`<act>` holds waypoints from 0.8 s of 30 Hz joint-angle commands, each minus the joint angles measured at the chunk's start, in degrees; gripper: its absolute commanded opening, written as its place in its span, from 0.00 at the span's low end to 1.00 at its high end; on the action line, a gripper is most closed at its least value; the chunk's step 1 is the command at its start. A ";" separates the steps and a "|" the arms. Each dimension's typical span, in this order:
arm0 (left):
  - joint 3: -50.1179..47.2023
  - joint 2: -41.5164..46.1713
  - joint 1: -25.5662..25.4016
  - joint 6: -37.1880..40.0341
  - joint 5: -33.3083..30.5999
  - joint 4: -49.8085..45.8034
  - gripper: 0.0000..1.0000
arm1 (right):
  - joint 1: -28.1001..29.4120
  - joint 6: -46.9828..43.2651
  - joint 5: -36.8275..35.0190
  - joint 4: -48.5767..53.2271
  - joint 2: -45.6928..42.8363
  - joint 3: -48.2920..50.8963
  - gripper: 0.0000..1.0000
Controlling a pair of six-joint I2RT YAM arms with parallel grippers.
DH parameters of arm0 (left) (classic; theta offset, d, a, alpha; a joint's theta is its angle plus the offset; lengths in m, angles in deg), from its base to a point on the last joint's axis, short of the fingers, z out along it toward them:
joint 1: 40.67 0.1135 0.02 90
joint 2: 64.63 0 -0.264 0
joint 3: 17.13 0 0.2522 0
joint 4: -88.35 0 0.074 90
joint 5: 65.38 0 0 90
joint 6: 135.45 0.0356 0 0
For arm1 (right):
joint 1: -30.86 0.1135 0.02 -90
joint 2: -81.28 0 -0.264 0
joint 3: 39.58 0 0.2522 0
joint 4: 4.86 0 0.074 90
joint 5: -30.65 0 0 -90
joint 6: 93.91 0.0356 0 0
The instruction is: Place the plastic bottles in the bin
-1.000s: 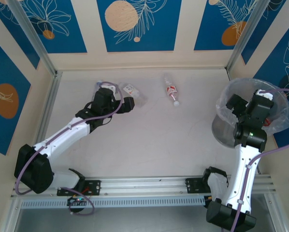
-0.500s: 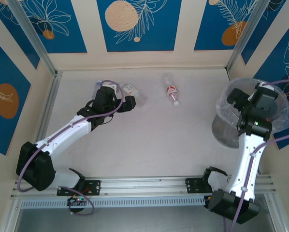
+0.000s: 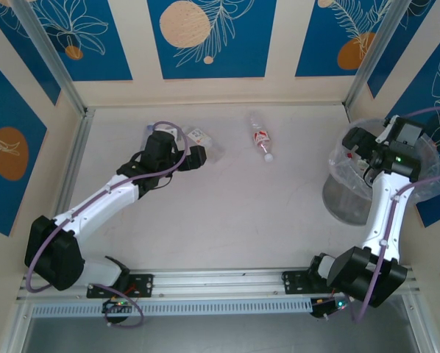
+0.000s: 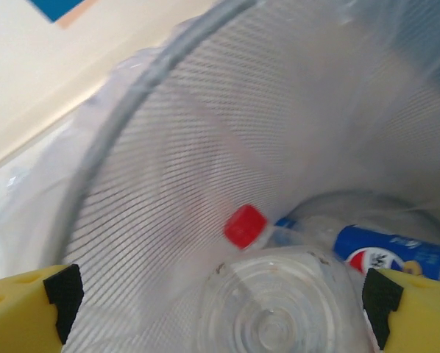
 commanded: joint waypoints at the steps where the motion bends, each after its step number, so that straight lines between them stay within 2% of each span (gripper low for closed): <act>1: 1.46 -0.46 -0.24 -0.81 -0.19 -0.22 0.99 | 0.15 0.07 10.06 1.00 -5.11 0.18 0.99; 10: 2.00 -2.09 -0.18 -1.31 1.49 0.30 0.99 | 0.05 0.71 14.44 3.23 -8.02 3.70 0.99; 15: 2.19 -1.95 -0.23 -1.22 0.86 -0.55 0.99 | 0.21 3.40 15.95 3.67 -9.69 1.29 0.99; 20: 1.04 -0.77 -0.23 -2.64 -2.69 -1.31 0.99 | 2.03 7.31 17.87 3.36 -13.17 0.31 0.99; 24: 0.12 0.00 -0.10 -5.18 -8.72 -4.51 0.99 | 4.95 9.76 19.43 3.31 -15.04 0.82 0.99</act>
